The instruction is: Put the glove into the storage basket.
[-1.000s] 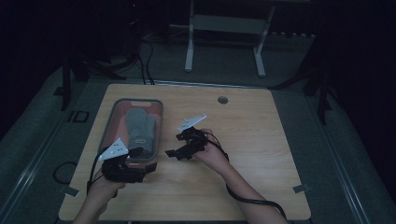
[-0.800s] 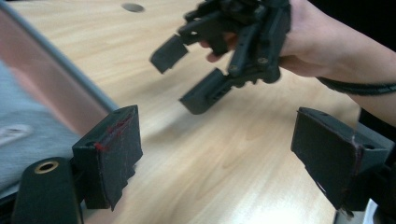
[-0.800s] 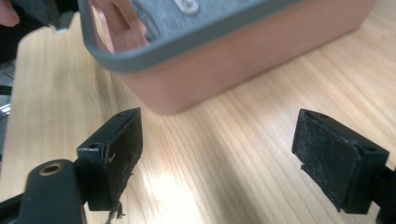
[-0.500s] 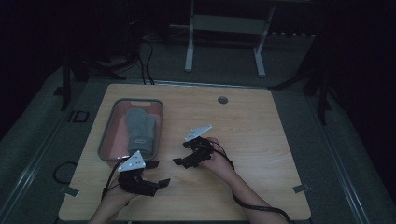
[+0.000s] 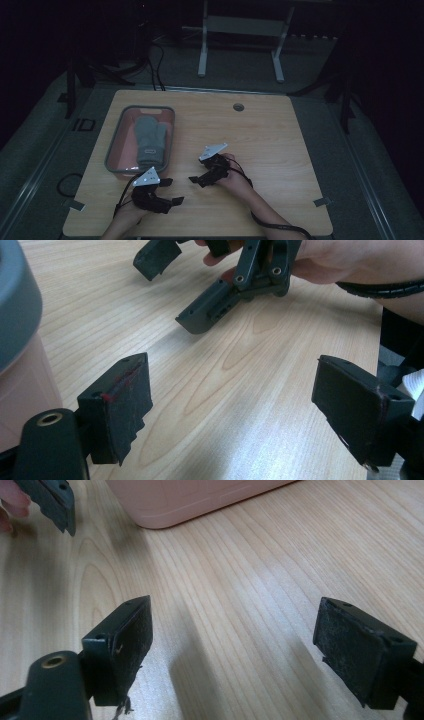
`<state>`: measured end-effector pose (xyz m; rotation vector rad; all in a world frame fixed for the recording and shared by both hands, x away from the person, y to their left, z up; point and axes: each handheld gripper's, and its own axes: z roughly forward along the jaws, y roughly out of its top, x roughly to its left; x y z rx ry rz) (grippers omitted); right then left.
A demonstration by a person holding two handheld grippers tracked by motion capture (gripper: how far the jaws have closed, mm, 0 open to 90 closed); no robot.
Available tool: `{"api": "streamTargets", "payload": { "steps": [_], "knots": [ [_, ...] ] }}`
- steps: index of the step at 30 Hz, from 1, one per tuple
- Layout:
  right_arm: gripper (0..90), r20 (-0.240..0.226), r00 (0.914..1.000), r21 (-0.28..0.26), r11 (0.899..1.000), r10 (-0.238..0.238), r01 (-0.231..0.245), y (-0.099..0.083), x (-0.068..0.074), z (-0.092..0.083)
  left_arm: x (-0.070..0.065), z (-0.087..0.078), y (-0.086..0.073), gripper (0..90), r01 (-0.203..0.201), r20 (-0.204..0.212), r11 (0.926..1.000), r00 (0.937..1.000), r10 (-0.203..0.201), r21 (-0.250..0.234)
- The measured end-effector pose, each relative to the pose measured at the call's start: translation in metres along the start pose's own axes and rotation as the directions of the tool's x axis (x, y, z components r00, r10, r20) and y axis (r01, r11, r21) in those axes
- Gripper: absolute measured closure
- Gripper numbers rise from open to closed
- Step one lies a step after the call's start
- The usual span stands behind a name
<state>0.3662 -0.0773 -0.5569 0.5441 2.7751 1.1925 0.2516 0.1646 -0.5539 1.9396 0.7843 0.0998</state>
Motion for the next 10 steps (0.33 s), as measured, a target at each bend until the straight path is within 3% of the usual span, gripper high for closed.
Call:
{"api": "streamTargets", "payload": {
  "steps": [10],
  "knots": [
    [16.3, 0.013, 0.9996, -0.016, 1.000, -0.026, 0.026, -0.0052, -0.0005, 0.0009, 0.0008, 0.0016, -0.0025, 16.5, 0.005, 0.010, 1.0000, 0.9999, -0.005, -0.005]
  ]
}}
